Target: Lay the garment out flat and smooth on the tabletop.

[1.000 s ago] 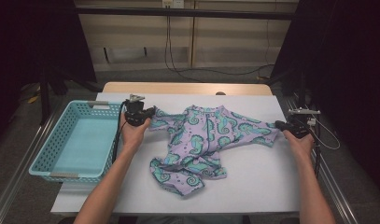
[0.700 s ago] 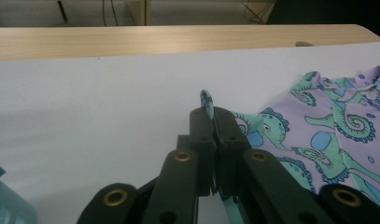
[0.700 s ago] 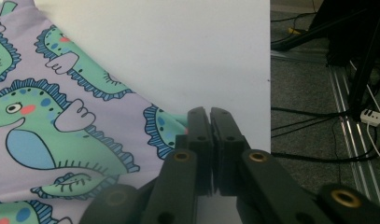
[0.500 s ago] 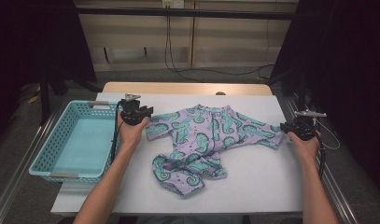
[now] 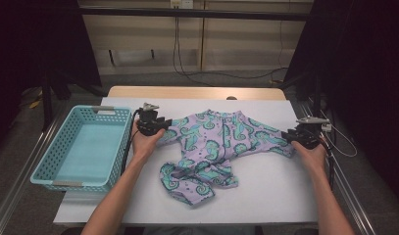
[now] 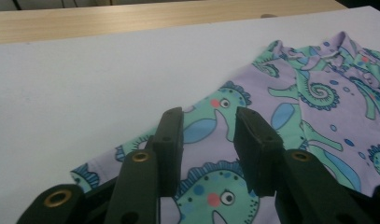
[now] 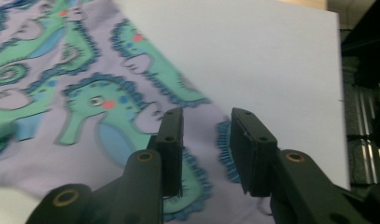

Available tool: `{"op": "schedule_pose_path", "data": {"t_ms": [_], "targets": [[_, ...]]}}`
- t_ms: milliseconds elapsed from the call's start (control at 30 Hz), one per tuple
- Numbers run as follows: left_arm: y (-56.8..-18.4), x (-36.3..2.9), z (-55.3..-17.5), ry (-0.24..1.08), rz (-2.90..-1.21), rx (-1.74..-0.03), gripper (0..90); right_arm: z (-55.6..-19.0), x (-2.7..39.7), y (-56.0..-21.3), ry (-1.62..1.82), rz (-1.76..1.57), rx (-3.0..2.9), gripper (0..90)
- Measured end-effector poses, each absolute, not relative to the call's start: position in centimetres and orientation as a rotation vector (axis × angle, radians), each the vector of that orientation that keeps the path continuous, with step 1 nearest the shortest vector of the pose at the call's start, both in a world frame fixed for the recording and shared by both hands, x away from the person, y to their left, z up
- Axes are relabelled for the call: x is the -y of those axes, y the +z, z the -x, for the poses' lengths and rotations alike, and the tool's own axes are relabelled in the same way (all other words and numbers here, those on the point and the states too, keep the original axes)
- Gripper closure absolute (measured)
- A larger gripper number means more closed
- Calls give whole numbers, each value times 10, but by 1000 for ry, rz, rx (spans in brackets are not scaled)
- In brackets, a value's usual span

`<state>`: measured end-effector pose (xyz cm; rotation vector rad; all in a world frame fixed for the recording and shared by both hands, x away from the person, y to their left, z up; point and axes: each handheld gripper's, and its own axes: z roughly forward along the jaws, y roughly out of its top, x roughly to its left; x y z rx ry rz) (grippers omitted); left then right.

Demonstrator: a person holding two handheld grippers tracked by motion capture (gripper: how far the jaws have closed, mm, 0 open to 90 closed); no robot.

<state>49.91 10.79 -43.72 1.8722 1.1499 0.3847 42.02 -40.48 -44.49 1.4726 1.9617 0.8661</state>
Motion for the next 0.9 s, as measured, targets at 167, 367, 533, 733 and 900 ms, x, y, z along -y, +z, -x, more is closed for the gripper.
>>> {"op": "schedule_pose_path", "data": {"t_ms": [167, 367, 533, 733, 900], "targets": [[-442, -103, -488, 364, -1906, -1115, 625, -400, 388, -446, 905, -1414, -2027, 694], [-447, -100, -477, 336, -1968, -1058, 622, -384, 383, -451, 881, -1402, -2072, 706], [-449, -94, -471, 329, -2003, -1035, 564, -378, 381, -459, 868, -1393, -2093, 705], [-452, -90, -469, 341, -2069, -1003, 556, -372, 374, -458, 867, -1351, -2139, 819], [-454, -94, -468, 376, -2094, -1012, 581, -368, 369, -457, 848, -1327, -2156, 890]]}}
